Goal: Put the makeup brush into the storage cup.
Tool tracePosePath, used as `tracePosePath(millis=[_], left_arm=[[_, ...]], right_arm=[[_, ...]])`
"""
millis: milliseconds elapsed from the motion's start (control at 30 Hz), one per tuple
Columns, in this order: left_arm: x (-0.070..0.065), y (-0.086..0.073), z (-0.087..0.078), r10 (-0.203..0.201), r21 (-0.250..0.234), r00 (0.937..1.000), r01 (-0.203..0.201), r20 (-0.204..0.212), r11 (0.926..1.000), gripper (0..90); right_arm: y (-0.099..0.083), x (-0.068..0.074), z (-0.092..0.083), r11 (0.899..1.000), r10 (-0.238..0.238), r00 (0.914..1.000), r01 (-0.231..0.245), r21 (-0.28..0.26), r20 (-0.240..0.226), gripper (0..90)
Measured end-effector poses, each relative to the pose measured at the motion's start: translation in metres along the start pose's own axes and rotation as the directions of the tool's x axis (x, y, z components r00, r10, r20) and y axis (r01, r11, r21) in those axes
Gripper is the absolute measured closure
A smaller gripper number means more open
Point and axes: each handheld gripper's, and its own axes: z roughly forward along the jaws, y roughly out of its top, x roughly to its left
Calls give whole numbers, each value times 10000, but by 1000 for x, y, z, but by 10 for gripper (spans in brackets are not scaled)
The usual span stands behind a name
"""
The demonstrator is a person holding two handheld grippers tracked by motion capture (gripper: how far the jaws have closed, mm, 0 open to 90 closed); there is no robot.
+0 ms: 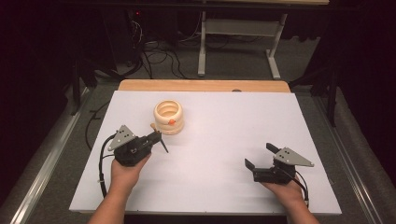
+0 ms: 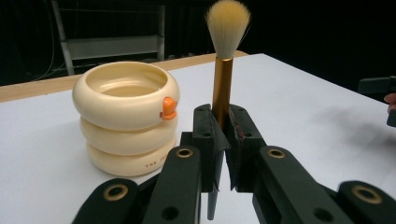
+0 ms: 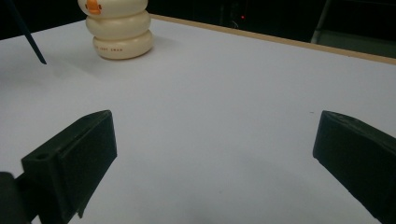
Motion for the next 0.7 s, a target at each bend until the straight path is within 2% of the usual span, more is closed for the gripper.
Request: tracePosePath(millis=[500,700], left_arm=[[3,4,-3,-146,-90,9998,145,-107,9999,832],[4,7,-2,-336,-72,9992,335,-234,9994,832]], right_arm=[[0,-1,-1,9999,146,9999,-146,-37,-10,10],[-1,-1,-2,9998,172,9998,-172,-128,22,10]])
